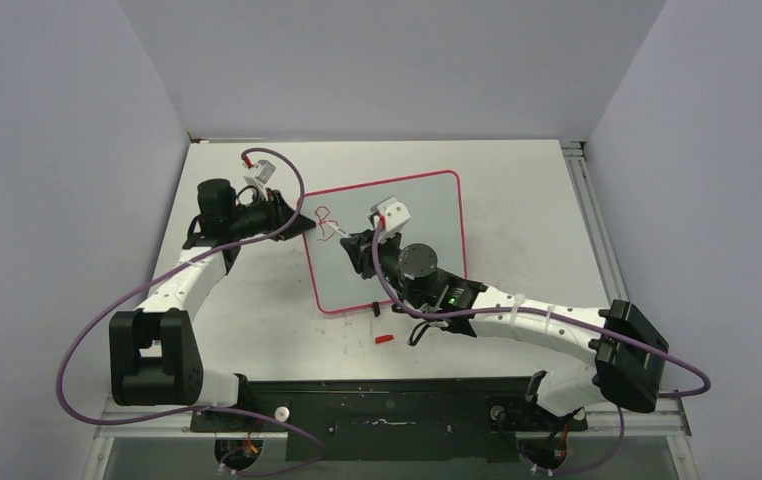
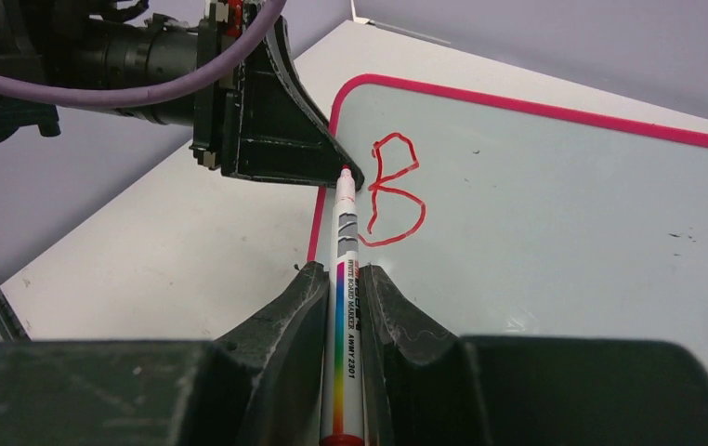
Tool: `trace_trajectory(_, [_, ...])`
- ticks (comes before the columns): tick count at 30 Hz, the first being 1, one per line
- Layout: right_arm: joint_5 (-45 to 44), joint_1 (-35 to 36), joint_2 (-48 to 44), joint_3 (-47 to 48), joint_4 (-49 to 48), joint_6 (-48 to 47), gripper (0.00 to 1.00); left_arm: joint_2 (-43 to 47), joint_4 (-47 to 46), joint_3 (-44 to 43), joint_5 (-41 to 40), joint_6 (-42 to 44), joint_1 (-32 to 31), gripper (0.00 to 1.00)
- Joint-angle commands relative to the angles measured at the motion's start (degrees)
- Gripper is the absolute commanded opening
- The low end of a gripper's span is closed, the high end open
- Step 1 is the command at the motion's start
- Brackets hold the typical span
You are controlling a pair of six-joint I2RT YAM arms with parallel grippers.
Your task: Write a sentence on the whiteboard
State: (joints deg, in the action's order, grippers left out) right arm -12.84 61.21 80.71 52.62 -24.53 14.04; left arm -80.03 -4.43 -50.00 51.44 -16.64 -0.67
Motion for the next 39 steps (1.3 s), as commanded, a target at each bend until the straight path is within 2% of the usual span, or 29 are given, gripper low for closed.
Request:
trace_trajectory(1, [-1.18,-0.54,-2.75,-0.30,1.08,-0.96,0.05,1.45,0.09,-1.76,-0.04,1.61,-0.83,0.16])
trace_trajectory(11, [1.37,-3.20,0.17,-0.04,-0.43,-1.03,0.05,1.61,0.26,-1.77,-0.03,1.77,-0.83,0.16])
trace_trajectory(39, [-2.29,-5.25,5.91,1.28,-3.29,-0.29,0.05,1.53,0.27,-1.76,0.11,1.81,-0.83,0.16])
